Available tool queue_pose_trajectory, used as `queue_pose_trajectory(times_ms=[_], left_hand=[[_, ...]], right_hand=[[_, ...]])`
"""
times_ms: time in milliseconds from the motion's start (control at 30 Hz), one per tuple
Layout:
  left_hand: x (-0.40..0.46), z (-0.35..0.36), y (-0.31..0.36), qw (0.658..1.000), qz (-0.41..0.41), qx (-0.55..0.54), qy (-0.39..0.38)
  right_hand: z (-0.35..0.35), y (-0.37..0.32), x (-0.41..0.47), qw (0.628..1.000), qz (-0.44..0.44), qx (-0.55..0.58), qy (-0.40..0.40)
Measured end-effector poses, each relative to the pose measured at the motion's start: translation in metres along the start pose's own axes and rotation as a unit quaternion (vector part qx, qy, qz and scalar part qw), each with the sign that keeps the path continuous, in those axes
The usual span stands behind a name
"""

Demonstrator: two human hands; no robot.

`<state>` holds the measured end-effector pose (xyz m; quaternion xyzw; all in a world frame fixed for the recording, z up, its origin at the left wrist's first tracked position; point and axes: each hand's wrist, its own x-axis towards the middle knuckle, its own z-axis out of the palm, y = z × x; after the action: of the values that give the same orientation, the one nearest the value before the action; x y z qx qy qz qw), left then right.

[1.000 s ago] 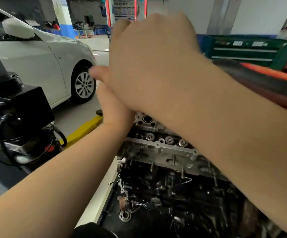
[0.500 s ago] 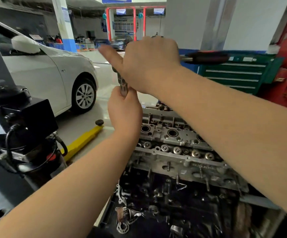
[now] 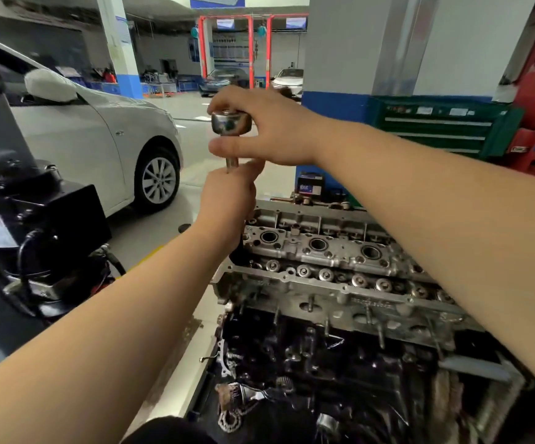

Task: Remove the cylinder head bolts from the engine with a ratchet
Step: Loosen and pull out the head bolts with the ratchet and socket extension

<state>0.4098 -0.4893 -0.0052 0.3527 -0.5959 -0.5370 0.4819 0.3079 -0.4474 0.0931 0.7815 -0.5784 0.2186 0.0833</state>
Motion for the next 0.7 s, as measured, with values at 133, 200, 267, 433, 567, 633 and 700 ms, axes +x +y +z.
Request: queue_pose_trajectory(times_ms=[133, 200, 267, 433, 567, 633, 700], left_hand=[[0.001, 0.002, 0.005, 0.999, -0.022, -0.027, -0.011], [0.0, -0.001, 0.008, 0.998, 0.001, -0.051, -0.035], [-0.001, -0.006, 0.005, 0.998, 0.016, -0.052, -0.014], [-0.009, 0.001, -0.009, 0.99, 0.075, -0.047, 0.114], [-0.011, 0.023, -0.011, 0.982, 0.074, -0.047, 0.169], [-0.011, 0.031, -0.012, 0.977, 0.084, -0.024, 0.197], [-0.008, 0.03, -0.014, 0.971, 0.087, -0.032, 0.219]], right_hand=[[0.002, -0.023, 0.004, 0.966, 0.071, -0.242, 0.055], [0.004, -0.038, 0.006, 0.904, 0.086, -0.415, 0.055], [0.011, -0.05, 0.004, 0.885, 0.095, -0.447, 0.084], [0.019, -0.033, 0.006, 0.935, 0.129, -0.287, 0.161], [0.023, -0.017, 0.02, 0.98, 0.085, -0.03, 0.178], [0.026, -0.008, 0.028, 0.969, 0.071, 0.165, 0.167], [0.033, -0.004, 0.037, 0.946, 0.074, 0.281, 0.146]])
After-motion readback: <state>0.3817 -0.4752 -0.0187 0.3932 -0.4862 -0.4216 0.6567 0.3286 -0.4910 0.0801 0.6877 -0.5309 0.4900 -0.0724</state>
